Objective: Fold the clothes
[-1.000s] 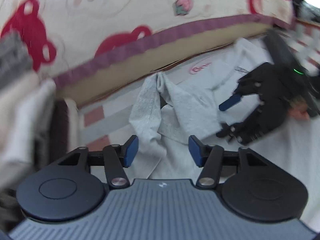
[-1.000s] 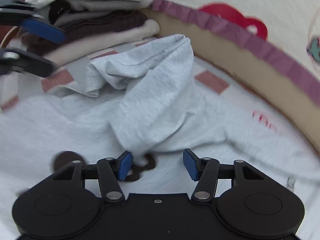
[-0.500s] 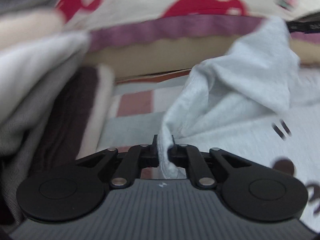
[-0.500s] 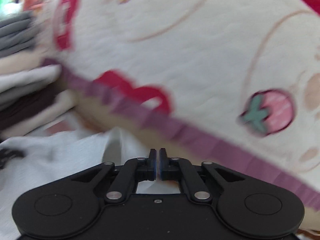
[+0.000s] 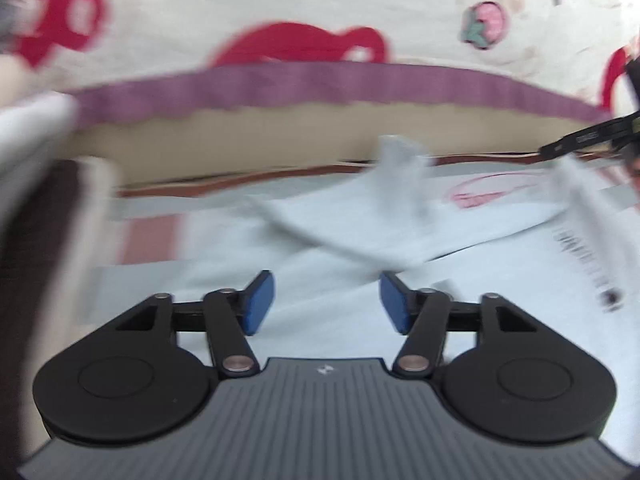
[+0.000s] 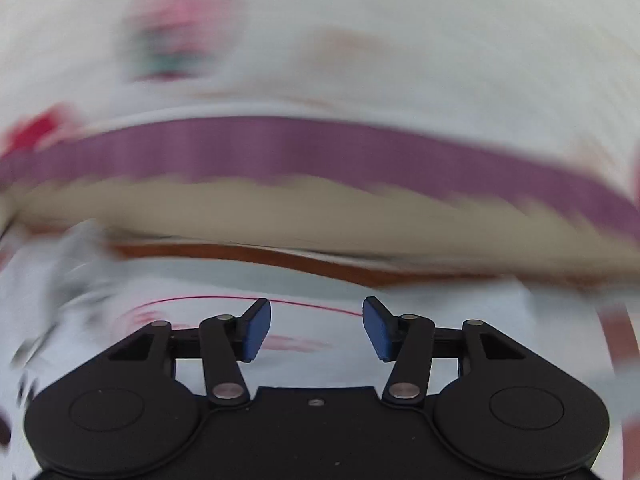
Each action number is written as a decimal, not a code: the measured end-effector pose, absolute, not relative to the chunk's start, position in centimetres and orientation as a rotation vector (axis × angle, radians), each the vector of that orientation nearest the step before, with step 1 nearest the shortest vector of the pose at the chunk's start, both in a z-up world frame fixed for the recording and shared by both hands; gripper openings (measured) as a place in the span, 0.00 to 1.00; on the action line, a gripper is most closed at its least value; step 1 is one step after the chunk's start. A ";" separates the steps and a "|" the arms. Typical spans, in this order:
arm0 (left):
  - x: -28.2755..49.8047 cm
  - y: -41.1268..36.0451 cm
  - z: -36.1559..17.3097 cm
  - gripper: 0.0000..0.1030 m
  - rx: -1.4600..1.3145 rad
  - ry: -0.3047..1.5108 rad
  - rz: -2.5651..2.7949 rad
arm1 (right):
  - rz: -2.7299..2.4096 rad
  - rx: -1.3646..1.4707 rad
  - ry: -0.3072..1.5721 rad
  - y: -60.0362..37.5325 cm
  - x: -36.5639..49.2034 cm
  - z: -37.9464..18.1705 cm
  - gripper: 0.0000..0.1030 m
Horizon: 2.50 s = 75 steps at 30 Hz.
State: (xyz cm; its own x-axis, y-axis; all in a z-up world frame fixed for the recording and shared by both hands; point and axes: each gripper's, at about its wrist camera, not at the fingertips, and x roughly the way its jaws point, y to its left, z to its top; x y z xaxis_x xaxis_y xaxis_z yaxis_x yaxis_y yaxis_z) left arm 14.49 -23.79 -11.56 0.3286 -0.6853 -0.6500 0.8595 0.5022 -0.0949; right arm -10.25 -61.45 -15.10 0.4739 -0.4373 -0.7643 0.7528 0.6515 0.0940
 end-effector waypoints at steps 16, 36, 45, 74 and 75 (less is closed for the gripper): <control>17.2 -35.9 -11.8 0.04 0.542 0.465 -0.944 | -0.856 0.939 0.687 -68.8 -15.9 -18.7 0.64; 21.1 -31.4 -8.5 0.04 0.176 0.416 -0.697 | -0.893 0.531 0.722 -70.4 -16.0 -19.6 0.70; 19.5 -29.5 -11.2 0.04 0.212 0.451 -0.724 | -0.813 0.317 0.700 -68.1 -15.4 -19.6 0.07; 21.7 -26.9 -13.1 0.41 0.270 0.685 -0.636 | -0.917 0.420 0.733 -69.6 -22.6 -18.0 0.62; 21.9 -26.2 -13.3 0.41 0.263 0.698 -0.630 | -0.912 0.450 0.720 -68.8 -22.4 -18.5 0.62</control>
State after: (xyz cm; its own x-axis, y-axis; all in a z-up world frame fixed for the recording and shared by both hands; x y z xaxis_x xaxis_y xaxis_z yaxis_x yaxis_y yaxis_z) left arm 21.87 -26.20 -13.32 0.5922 -0.4497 -0.6686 0.6190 0.7851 0.0202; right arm -22.39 -68.80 -18.47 0.4076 -0.5519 -0.7275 0.8359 0.5463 0.0538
